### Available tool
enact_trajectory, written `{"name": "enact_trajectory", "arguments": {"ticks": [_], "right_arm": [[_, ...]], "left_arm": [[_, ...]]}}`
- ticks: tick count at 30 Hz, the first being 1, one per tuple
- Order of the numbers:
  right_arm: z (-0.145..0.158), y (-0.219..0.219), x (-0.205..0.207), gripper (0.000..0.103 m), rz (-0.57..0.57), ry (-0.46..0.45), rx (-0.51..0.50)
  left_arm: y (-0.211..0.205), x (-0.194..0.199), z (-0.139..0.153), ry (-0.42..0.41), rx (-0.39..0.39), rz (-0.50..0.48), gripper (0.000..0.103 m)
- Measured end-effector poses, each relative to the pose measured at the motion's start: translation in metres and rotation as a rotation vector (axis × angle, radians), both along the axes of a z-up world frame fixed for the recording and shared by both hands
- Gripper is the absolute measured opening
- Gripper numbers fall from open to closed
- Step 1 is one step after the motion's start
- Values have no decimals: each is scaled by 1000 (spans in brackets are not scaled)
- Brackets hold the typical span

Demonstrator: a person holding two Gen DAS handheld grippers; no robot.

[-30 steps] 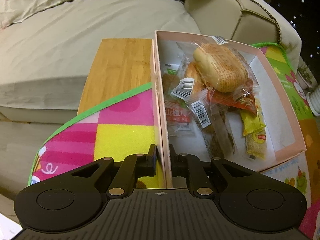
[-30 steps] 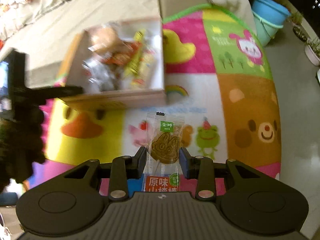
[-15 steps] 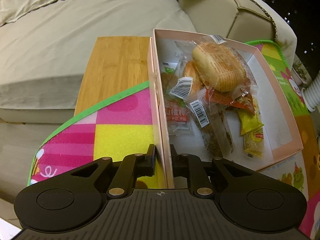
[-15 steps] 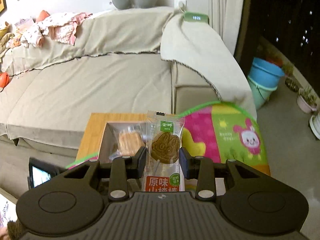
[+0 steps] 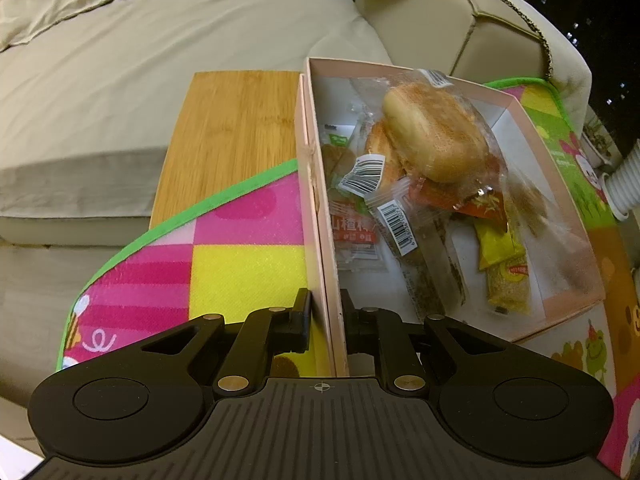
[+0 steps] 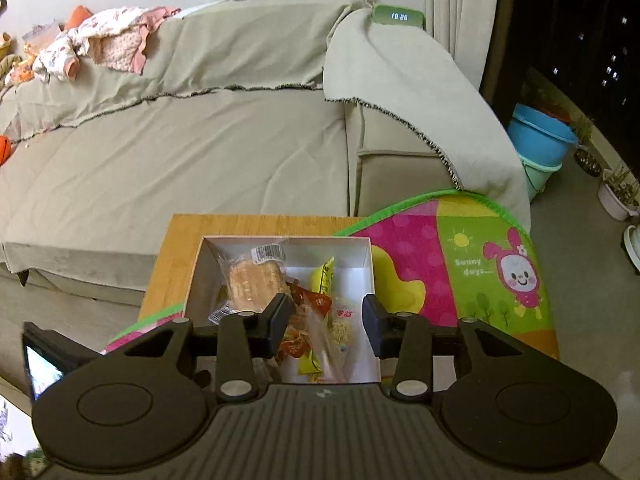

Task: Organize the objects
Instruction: 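Carry the rabbit cookie pack into the pink box and open the right gripper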

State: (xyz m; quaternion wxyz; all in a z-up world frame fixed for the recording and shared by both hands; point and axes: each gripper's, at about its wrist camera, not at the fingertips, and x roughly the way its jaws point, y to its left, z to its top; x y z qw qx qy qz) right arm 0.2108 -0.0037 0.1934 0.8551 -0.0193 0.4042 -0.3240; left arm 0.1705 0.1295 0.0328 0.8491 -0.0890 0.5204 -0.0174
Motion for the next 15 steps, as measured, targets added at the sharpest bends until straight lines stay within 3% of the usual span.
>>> {"name": "enact_trajectory", "arguments": {"ticks": [2,7,13,15], "right_arm": [[-8,-5,1,53,8,2,25],[-36,-17,24,64,55,4,82],[-80,-40,72,68,83,3,119],[-90,-46,75,63,76,13,109]], "left_arm": [[0,-1,0,2,-1,-2,16],[-2,-1,2,8,7,-4,16],[-7,-2,3,9,36,5,14],[-9,-2,3,9,48,9,13]]}}
